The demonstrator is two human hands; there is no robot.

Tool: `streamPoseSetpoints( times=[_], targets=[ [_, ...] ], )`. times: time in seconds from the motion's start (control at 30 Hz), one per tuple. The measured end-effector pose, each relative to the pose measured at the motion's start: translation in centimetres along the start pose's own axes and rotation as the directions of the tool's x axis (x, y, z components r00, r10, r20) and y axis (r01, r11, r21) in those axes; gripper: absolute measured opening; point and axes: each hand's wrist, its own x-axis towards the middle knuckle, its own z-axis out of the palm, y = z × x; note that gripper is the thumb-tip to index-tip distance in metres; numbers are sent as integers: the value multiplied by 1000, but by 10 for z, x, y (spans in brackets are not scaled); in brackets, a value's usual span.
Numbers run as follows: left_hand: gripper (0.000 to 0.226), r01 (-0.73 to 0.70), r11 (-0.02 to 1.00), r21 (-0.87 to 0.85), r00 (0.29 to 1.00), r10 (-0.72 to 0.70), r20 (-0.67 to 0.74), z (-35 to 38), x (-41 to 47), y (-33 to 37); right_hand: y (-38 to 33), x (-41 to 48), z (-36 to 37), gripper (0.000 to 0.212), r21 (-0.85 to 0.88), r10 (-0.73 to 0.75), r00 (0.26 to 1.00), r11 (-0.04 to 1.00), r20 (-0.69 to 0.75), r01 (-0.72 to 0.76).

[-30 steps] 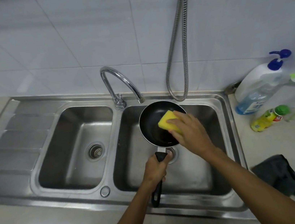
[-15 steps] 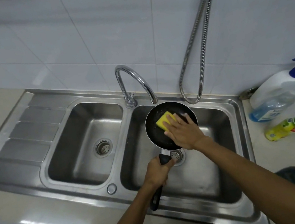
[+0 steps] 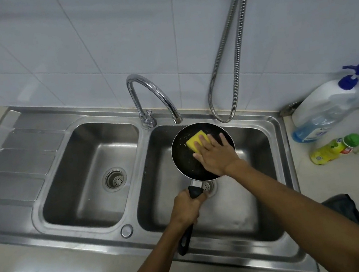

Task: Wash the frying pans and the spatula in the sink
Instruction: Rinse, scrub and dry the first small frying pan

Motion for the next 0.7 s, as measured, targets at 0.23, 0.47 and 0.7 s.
streamPoseSetpoints(
  times=[0.23,0.47,0.7],
  targets=[
    [27,-71,994,77,997,72,-4,-5,10,-4,-5,-55,22,93,-27,-36,999,999,28,37],
    [24,-107,979,172,994,110,-8,2,6,-9,-21,-7,11,66,134,6,999,991,46,-12],
    [23,-103,976,190,995,103,8,-10,20,-7,10,-47,15,99,23,34,996,999,78,-36]
  ],
)
